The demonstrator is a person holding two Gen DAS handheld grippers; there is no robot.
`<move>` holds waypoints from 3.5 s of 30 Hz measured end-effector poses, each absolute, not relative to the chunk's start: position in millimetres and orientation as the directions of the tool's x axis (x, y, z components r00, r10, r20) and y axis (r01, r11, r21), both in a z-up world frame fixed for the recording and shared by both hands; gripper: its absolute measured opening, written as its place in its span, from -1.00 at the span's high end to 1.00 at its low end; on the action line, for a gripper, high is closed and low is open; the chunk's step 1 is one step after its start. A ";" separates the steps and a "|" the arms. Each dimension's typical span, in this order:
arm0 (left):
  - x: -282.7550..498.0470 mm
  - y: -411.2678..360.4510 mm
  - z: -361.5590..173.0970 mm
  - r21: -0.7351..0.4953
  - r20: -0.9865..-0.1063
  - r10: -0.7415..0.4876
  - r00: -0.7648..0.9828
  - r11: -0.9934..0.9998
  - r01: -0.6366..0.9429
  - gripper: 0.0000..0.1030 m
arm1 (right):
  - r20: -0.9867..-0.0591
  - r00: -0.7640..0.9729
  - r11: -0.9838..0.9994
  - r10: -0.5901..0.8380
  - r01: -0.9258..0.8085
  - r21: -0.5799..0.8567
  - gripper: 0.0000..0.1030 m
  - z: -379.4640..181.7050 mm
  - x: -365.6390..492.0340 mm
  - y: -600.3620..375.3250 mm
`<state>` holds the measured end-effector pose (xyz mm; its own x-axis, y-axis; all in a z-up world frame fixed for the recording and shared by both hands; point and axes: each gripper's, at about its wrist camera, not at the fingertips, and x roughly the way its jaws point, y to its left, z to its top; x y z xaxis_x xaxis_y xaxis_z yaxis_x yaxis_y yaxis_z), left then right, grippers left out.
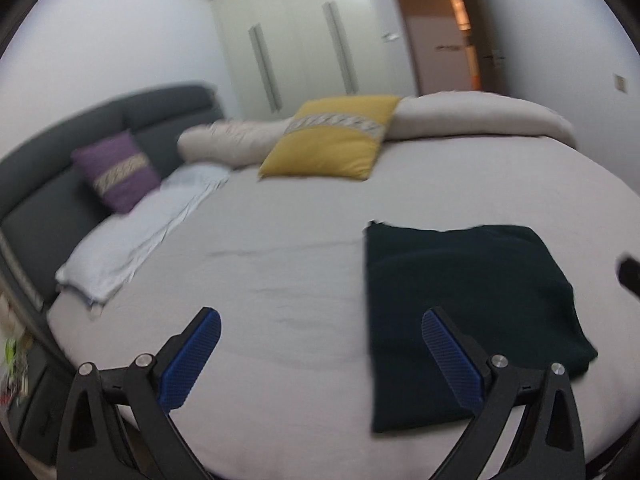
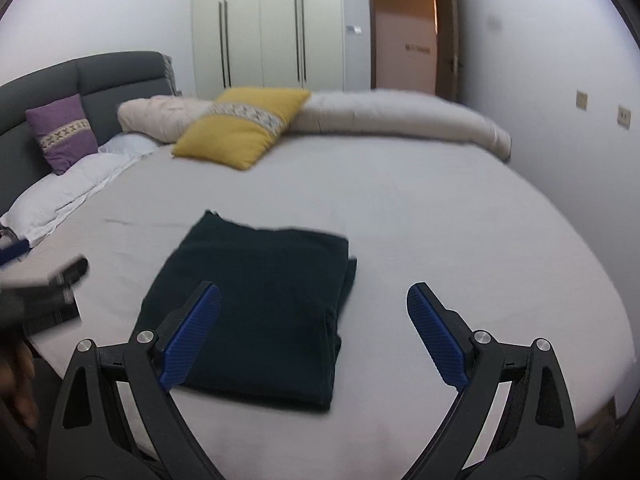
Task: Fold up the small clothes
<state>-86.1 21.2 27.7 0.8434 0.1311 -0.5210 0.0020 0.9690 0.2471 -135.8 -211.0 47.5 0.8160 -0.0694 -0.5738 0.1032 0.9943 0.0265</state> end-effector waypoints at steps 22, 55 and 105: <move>-57.3 38.2 -2.7 0.002 -0.745 0.013 0.667 1.000 -0.017 -1.00 | -0.613 0.785 0.994 -0.091 0.111 -0.005 -0.85 30.3 -134.1 -212.3; -54.7 43.6 -9.1 0.066 -0.745 0.059 0.665 0.998 -0.015 -1.00 | -0.661 0.745 0.995 -0.090 0.101 -0.022 -0.85 18.1 -131.3 -204.6; -54.6 43.9 -10.8 0.070 -0.748 0.059 0.661 0.998 -0.010 -1.00 | -0.667 0.740 0.995 -0.083 0.098 -0.015 -0.85 14.9 -132.4 -202.7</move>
<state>-54.6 43.9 -10.8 0.6614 0.0586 -0.7477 -0.0095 0.9975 0.0698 -132.4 -202.7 14.9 0.7403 -0.0833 -0.6671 0.0983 0.9950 -0.0152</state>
